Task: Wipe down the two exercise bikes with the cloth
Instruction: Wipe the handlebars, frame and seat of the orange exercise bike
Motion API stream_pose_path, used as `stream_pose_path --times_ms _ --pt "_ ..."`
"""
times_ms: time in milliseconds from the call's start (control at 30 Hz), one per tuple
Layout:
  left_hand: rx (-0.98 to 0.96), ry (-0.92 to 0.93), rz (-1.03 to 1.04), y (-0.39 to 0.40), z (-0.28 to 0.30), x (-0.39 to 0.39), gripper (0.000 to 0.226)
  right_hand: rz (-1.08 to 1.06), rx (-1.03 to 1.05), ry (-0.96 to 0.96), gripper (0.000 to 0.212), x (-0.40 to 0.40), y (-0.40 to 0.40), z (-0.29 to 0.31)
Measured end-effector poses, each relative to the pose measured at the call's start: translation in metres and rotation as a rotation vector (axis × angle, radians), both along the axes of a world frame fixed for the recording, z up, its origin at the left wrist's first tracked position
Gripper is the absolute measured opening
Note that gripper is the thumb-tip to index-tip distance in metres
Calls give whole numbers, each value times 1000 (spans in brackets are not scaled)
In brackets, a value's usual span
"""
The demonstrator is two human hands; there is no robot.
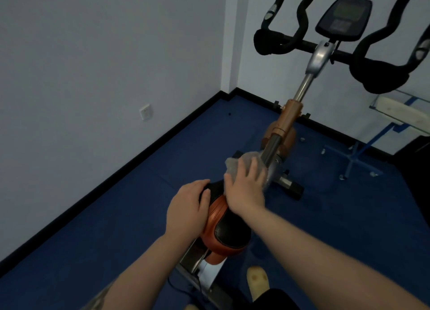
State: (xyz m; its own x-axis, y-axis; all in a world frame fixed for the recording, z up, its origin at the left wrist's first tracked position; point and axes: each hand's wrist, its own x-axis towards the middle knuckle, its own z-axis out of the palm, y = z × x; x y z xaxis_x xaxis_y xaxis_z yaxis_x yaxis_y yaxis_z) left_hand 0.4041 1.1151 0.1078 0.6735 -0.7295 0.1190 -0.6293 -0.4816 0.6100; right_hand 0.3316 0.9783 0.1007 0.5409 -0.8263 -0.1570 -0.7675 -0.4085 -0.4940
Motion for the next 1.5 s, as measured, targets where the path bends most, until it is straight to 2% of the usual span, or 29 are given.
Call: stream_pose_path --times_ms 100,200,267,367,433,567,733,833,933,1067,1167,1267,1400,1500 --pt "-6 -9 10 -3 1 -1 34 3 53 -48 66 -2 -18 -1" --pt "-14 5 3 -2 2 -2 35 -64 170 8 66 9 -46 17" --pt "-19 -1 11 -1 1 -3 34 -11 56 76 69 7 -24 16" --pt "-64 -1 80 0 0 -9 33 193 -152 85 82 -22 28 2" --pt "-111 24 121 1 -1 -13 34 258 -134 127 83 -28 26 1" --pt "-94 31 93 8 -3 -15 41 177 -53 177 76 -13 11 21" --pt "-80 110 11 17 -1 -12 60 303 -121 215 87 -38 51 10" --pt "-96 166 -37 20 0 -9 63 212 -50 227 80 -21 32 21" --pt "-128 249 -73 25 1 -9 57 192 -71 207 80 -21 41 25" --pt "-253 374 -81 30 4 -9 50 360 -142 176 82 -52 75 15" --pt "-271 463 -86 32 6 -7 55 294 -63 165 75 -42 52 22" --pt "-224 489 -118 38 5 -4 61 189 -51 119 71 -38 55 27" --pt "-228 502 -135 39 1 -2 58 230 -133 95 74 -66 104 11" --pt "-237 471 -130 38 -2 -2 51 199 -102 23 72 -60 84 13"
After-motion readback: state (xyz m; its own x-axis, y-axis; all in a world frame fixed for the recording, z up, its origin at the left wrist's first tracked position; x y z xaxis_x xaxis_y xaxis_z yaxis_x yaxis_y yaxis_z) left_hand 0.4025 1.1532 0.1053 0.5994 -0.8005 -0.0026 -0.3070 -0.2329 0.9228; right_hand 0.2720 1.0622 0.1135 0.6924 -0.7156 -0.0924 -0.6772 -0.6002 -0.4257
